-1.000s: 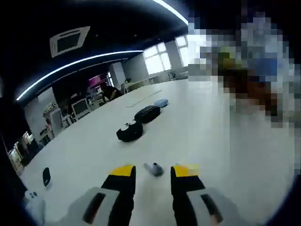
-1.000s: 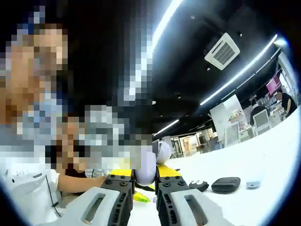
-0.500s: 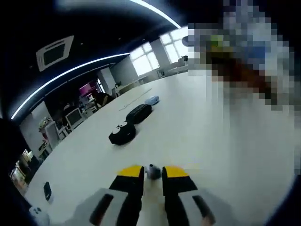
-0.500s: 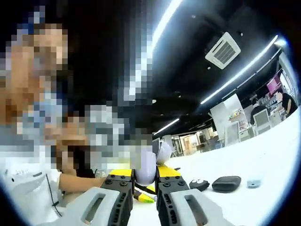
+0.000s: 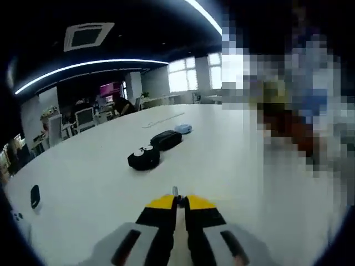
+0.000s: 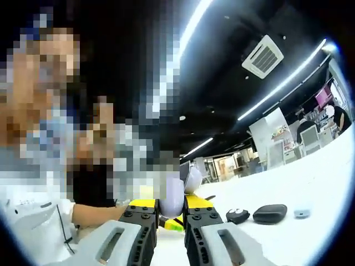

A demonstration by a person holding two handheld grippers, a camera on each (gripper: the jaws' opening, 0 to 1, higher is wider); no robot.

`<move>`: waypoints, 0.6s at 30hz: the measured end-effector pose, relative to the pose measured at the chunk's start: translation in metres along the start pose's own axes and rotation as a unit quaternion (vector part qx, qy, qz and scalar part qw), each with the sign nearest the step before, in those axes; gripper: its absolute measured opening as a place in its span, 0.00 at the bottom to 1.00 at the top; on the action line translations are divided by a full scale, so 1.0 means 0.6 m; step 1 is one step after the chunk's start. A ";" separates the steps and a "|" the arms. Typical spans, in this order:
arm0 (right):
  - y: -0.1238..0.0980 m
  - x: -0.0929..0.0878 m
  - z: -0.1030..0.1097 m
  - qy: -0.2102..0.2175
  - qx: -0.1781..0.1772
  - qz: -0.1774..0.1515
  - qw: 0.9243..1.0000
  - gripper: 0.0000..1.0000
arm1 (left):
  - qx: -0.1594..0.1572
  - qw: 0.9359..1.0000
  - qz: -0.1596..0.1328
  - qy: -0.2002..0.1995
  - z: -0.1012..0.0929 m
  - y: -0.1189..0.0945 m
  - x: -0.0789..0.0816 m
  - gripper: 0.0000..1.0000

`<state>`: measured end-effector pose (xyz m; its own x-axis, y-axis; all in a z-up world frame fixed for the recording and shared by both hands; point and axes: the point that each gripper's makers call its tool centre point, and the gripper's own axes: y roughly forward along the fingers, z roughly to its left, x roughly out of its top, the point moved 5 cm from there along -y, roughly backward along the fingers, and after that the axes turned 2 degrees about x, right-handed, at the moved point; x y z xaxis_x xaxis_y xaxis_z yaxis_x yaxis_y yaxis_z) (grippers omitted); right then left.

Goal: Pick up the earbuds from the table and place the earbuds into the earbud case

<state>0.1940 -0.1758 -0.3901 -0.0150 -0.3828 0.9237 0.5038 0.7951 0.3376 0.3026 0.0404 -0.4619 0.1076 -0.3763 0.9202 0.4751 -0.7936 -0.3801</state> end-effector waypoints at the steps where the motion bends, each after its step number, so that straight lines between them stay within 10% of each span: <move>1: 0.000 0.000 0.000 -0.001 0.000 0.000 1.000 0.16 | 0.002 1.000 0.004 0.003 0.002 -0.001 0.002 0.08; 6: -0.001 -0.001 0.000 0.000 -0.001 0.003 1.000 0.16 | -0.026 0.998 -0.019 -0.061 -0.003 -0.008 0.022 0.08; 13: 0.008 -0.020 0.011 -0.004 0.017 0.036 0.999 0.16 | -0.147 0.976 -0.051 -0.155 -0.052 -0.044 0.101 0.08; 18: 0.015 -0.037 0.023 -0.004 0.034 0.065 0.997 0.16 | -0.208 0.972 -0.012 -0.109 -0.092 -0.065 0.152 0.08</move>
<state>0.1870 -0.1535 -0.4053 0.0401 -0.2716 0.9616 0.4419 0.8679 0.2267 0.2457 0.0111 -0.3684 0.3052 -0.2818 0.9096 0.0897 -0.9425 -0.3221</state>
